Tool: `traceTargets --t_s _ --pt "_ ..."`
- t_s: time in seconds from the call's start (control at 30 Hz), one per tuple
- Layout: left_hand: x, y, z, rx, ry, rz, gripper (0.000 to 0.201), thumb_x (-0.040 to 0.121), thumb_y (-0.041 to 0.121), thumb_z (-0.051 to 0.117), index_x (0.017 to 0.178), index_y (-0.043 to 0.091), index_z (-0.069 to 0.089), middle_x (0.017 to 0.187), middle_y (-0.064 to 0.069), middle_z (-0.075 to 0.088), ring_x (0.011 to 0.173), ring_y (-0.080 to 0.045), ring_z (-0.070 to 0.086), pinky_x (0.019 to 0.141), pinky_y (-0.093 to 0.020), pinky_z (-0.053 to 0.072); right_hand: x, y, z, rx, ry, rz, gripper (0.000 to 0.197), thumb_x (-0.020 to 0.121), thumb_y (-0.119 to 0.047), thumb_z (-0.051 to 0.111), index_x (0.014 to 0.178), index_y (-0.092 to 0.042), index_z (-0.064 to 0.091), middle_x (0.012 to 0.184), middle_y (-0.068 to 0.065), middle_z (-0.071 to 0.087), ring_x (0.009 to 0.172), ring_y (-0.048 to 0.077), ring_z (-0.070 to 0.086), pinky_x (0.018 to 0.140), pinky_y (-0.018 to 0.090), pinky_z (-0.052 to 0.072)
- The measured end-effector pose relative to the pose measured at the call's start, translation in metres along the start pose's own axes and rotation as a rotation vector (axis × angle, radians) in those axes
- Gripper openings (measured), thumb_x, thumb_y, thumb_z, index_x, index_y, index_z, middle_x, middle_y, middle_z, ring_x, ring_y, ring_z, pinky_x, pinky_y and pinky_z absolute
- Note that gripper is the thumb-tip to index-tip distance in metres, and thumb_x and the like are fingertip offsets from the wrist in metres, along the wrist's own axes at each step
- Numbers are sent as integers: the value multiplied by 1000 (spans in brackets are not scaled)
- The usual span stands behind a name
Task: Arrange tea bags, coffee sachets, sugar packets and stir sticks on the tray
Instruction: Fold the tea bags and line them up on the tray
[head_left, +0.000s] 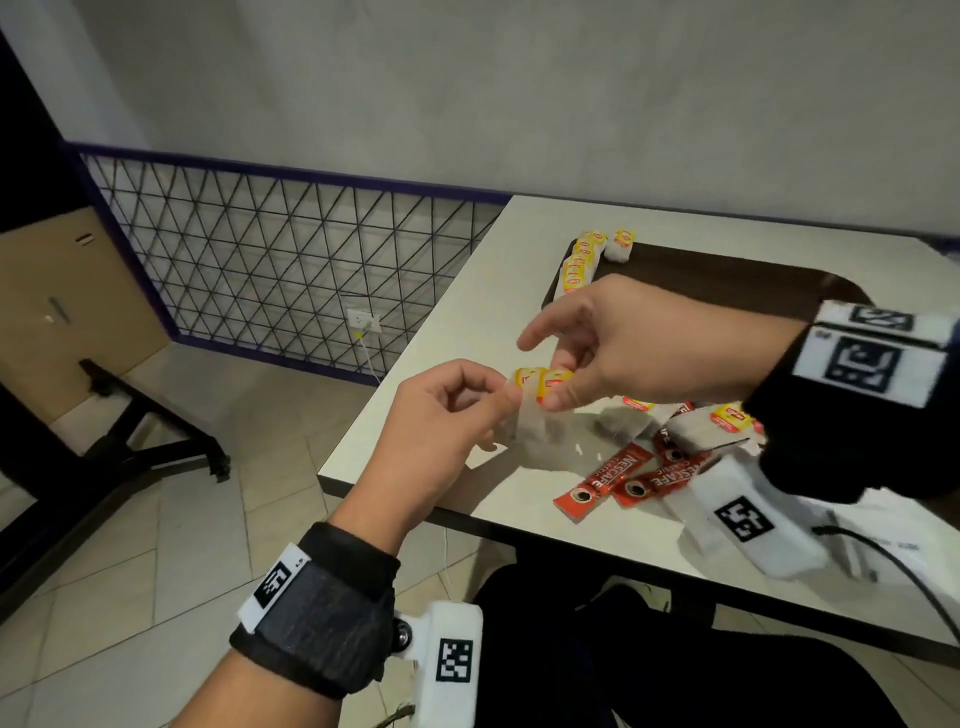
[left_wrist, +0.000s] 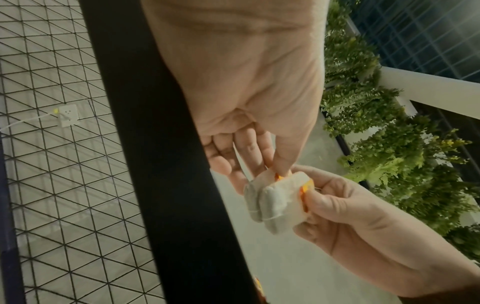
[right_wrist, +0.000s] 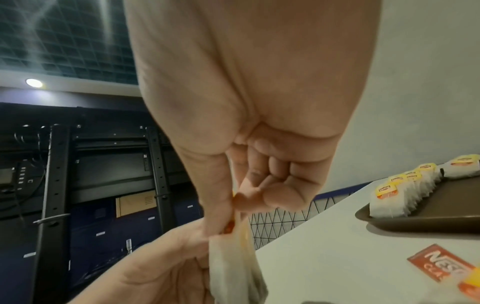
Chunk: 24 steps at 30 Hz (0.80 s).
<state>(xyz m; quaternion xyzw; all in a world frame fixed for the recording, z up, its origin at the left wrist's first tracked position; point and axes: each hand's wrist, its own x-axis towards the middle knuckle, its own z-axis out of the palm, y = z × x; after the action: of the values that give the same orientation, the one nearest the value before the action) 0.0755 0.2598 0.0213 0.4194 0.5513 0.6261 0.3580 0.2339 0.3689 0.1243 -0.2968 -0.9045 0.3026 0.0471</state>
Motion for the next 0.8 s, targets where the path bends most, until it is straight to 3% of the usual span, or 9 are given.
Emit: traceTargets --t_s 0.07,0.3,0.5,0.57,0.7,0.8 --pt "0 -1 -2 -33 -16 -9 6 89 13 73 87 8 70 69 -12 66 57 -17 55 68 -36 50 5 1 6 -4 63 4 49 78 -28 89 122 -25 70 83 -1 74 62 1 62 55 12 42" --pt "-1 0 -1 -70 -71 3 22 80 28 75 89 8 73 67 -6 69 59 -14 56 66 -30 50 6 0 17 -57 155 12 44 76 -31 90 115 -26 72 82 -7 70 68 3 65 61 15 45" --pt "0 -5 -4 -69 -35 3 7 85 14 76 89 9 74 73 -11 73 64 -18 61 62 -24 53 4 -2 19 -141 168 -11 45 79 -42 85 119 -31 69 93 -11 65 81 7 63 70 22 51" --pt "-1 -5 -4 -78 -17 5 6 87 11 75 91 6 74 74 -14 72 67 -21 60 62 -22 54 1 0 16 -66 134 11 40 81 -47 82 115 -29 72 95 -9 67 81 9 64 71 24 53" --pt "-1 -4 -3 -65 -27 7 7 86 10 74 91 4 75 79 -26 72 70 -27 58 69 -36 53 -2 5 10 151 38 49 19 87 -34 80 93 -16 79 77 0 75 63 8 64 61 24 54" --pt "-2 -1 -1 -20 -56 13 9 85 11 76 94 7 76 82 -18 77 70 -25 67 75 -42 54 -2 6 10 163 39 44 17 89 -30 78 91 -13 77 71 -1 74 60 9 65 62 25 57"
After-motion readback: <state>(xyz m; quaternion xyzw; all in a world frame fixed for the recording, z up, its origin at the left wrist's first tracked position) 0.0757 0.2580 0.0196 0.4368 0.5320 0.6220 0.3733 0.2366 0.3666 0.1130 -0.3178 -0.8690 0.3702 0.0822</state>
